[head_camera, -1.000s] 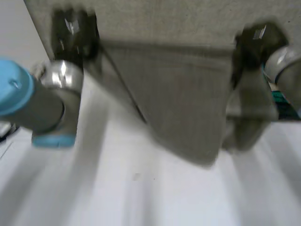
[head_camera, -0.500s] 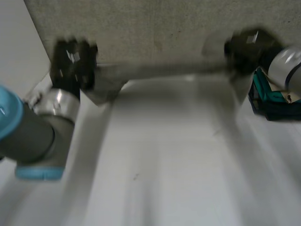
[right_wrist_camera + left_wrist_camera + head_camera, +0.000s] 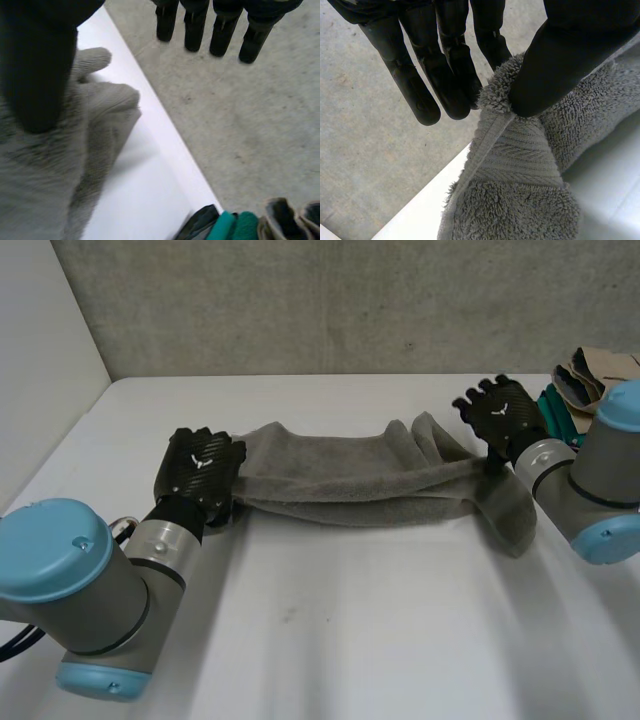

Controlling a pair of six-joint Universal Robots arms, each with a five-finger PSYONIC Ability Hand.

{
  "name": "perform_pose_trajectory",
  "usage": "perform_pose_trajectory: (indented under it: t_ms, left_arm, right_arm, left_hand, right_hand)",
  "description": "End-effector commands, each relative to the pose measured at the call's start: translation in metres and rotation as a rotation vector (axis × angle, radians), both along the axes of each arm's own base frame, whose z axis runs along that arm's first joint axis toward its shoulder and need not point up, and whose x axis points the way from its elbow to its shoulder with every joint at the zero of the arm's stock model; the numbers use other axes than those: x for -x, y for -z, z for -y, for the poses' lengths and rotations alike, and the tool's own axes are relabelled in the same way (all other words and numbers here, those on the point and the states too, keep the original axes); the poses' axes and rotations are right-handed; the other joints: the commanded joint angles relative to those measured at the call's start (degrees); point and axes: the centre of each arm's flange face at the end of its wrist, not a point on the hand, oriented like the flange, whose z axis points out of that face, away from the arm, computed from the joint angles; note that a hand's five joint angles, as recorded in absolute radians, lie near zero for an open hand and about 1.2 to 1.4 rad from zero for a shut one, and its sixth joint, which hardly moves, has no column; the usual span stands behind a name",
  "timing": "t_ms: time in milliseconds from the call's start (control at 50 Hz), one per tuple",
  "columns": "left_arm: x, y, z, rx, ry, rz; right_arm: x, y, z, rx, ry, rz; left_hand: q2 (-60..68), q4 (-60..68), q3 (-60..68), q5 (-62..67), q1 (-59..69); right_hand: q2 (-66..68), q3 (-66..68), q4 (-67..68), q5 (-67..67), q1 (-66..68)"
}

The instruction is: Fold the laundry.

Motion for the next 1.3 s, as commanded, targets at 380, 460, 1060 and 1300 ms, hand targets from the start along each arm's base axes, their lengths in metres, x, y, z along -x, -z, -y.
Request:
perform_pose_trajectory:
  t_ms: [380,460,1060,1300]
  left_arm:
    - [-0.003,0.004,0.005,-0.009,-0.016,0.004]
    - [-0.003,0.004,0.004,-0.012,-0.013,0.004]
    - [-0.006,0.005,0.01,-0.009,-0.028,0.006]
    - [-0.017,-0.015,0.024,0.036,-0.077,-0.016]
  right_arm:
    - [0.066,0.005,-0.08,-0.523,0.228,0.083]
    - [0.075,0.007,-0.079,-0.525,0.226,0.104]
    - [0.07,0.049,-0.049,-0.526,0.162,0.052]
    - [0.076,0.03,-0.036,-0.41,0.166,0.03]
  left_hand:
    - [11.3,11.3,11.6,13.3,13.6]
    - [11.3,11.3,11.6,13.3,13.6]
    - [11.3,11.3,11.6,13.3,13.6]
    - [11.3,11.3,11.6,13.3,13.6]
  right_hand:
    - [30.4,30.2,30.1,30.6,30.2]
    - [27.0,26.9,26.8,27.2,26.9]
    - [22.8,22.6,22.5,22.9,22.6]
    - [66.3,66.2,66.0,66.5,66.2]
